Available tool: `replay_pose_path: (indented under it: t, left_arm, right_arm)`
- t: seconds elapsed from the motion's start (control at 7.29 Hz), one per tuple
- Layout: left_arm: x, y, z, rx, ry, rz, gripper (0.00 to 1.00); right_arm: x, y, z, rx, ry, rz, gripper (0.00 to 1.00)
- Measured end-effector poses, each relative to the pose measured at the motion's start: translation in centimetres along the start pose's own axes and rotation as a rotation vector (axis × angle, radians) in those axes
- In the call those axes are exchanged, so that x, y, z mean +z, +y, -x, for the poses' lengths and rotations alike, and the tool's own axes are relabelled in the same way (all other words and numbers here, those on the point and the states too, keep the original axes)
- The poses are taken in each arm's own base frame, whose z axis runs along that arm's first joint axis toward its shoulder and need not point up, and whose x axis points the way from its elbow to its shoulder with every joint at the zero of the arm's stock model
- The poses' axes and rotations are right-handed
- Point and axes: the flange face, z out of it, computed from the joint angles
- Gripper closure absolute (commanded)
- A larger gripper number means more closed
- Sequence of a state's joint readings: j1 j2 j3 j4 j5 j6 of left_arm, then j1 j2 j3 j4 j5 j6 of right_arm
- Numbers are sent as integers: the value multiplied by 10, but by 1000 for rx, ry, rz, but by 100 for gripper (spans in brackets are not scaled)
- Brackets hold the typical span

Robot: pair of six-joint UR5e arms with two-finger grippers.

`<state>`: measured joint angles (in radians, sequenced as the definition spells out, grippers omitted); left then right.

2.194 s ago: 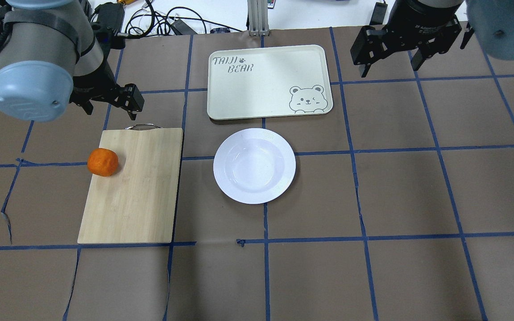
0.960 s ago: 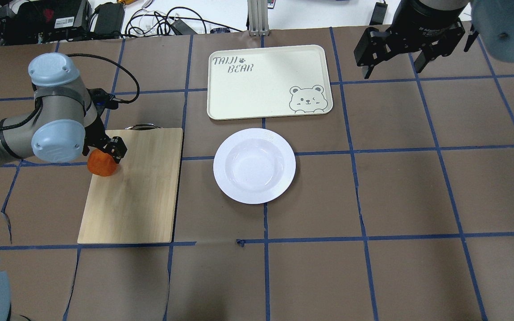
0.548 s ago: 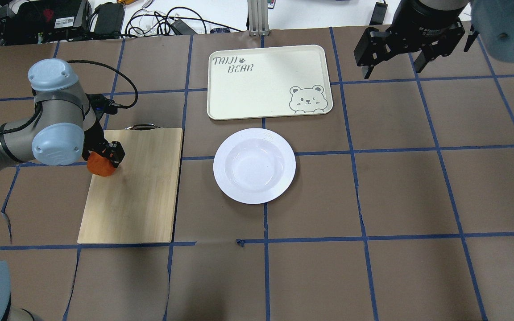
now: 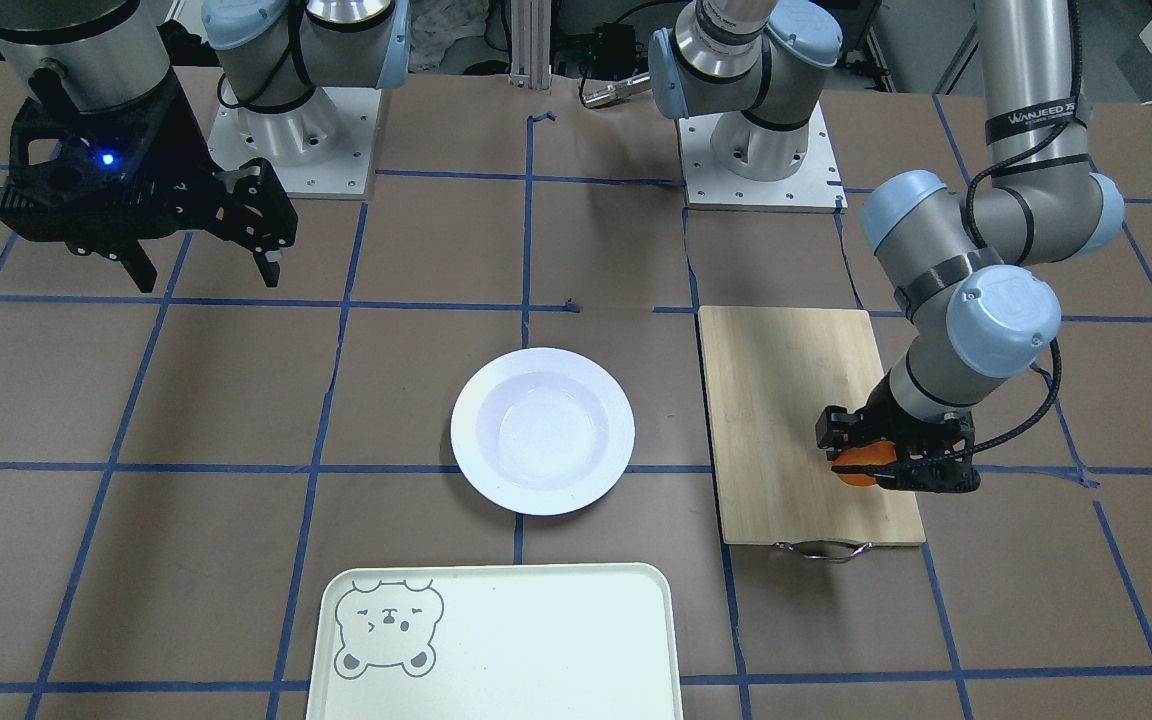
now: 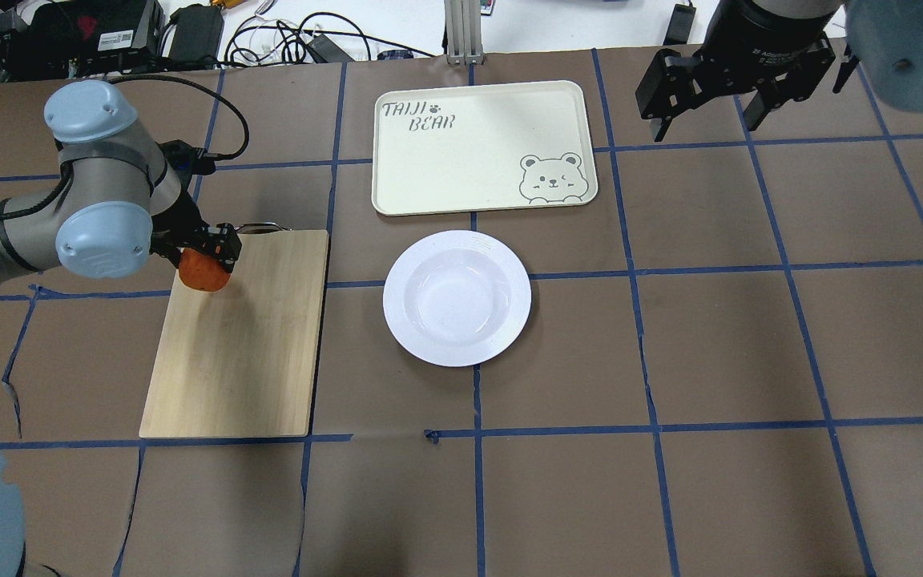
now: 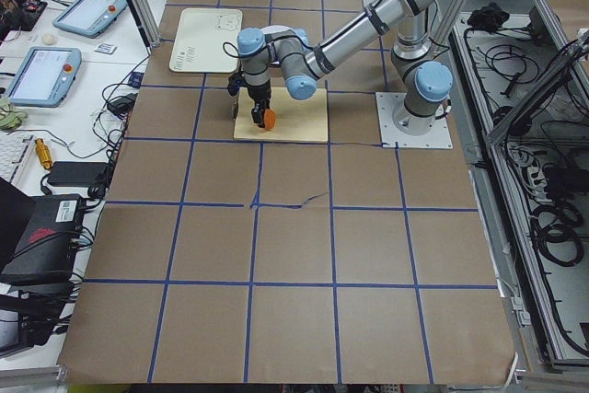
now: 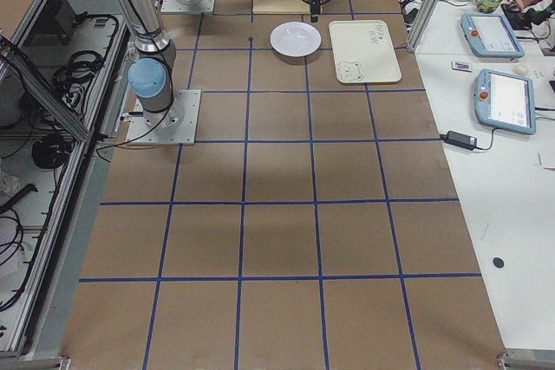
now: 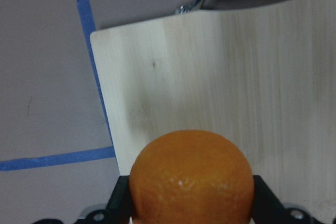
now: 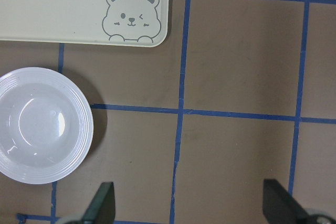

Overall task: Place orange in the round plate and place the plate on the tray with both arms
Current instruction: 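Carry the orange with the left gripper into the white bowl and release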

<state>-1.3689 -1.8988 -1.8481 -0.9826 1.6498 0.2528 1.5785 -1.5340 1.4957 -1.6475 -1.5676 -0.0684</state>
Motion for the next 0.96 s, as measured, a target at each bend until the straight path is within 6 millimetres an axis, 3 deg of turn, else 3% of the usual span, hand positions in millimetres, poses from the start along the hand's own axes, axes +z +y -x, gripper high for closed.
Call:
replay_pose_path:
  t: [0.14,0.41,0.69,0.82,0.96]
  left_arm:
    - [-14,-4,-39,-49,5,-14,76]
    - [-30,3,-139,-191,27,-35,79]
    - [-28,19,-232,-425,110,-21,78]
    - [-21,26,-266,-493,142,-15,78]
    - [-11,31,-287,-524,169,4,54]
  right_arm:
    - [0,0,0,0,0,0,0]
    - [0,0,-1,-1,3,0,0]
    - [1,-1,-5,5,6,3,0]
    - [2,-1,-11,15,5,5,0]
    - [3,-2,-16,26,3,7,0]
